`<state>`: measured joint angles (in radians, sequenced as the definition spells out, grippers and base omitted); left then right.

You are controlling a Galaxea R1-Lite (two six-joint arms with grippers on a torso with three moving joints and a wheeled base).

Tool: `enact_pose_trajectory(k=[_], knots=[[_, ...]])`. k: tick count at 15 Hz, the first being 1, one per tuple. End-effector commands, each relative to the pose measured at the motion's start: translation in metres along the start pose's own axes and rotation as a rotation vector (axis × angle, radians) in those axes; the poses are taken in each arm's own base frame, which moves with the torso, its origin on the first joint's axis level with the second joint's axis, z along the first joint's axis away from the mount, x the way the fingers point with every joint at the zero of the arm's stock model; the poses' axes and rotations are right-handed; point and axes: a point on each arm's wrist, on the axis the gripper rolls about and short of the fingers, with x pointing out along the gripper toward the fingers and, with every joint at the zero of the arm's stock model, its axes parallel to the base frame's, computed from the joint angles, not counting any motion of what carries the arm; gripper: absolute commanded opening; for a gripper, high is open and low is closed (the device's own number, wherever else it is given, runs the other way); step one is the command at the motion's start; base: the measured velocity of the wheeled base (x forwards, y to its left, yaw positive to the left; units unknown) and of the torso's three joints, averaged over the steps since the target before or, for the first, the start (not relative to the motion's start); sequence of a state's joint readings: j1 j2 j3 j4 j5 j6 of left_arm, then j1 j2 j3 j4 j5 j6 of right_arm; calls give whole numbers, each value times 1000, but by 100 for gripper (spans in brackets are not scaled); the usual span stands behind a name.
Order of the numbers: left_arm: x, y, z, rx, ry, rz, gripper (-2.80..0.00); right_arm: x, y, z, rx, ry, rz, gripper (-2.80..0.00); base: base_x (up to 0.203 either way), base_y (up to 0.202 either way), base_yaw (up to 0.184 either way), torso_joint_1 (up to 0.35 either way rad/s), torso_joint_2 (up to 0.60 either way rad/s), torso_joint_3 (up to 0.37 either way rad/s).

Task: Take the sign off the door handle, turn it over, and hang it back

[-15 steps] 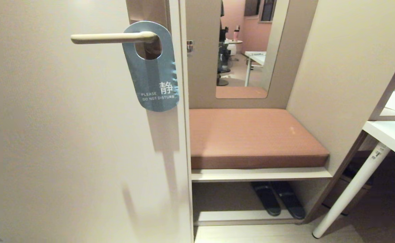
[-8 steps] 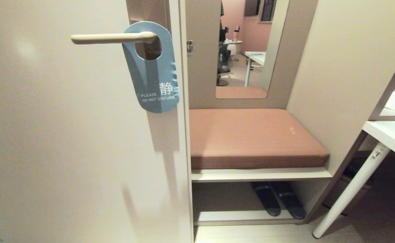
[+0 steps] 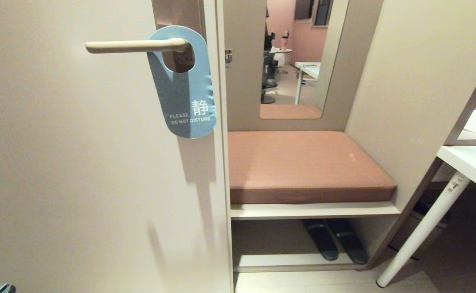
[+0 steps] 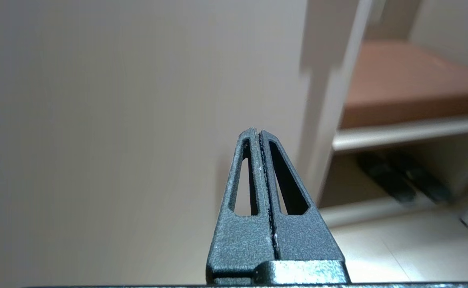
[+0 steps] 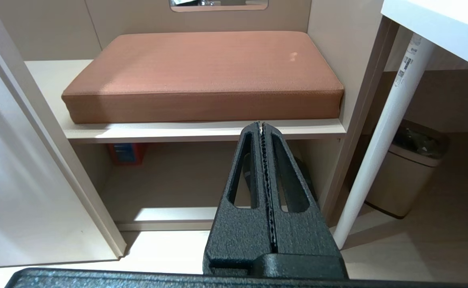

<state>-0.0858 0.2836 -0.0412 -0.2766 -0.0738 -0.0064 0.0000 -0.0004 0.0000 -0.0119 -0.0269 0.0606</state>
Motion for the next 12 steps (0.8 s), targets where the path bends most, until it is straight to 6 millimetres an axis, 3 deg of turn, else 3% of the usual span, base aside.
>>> enact_pose_trajectory(k=[1, 10, 12], knots=[[-1, 0, -7, 16, -28, 44, -280, 0, 0, 0, 1, 0, -1, -280, 0, 0, 0, 0, 0, 0], [-26, -2, -43, 35, 45, 133, -280, 0, 0, 0, 1, 0, -1, -280, 0, 0, 0, 0, 0, 0], [-26, -2, -42, 28, 34, 150, -280, 0, 0, 0, 1, 0, -1, -280, 0, 0, 0, 0, 0, 0]])
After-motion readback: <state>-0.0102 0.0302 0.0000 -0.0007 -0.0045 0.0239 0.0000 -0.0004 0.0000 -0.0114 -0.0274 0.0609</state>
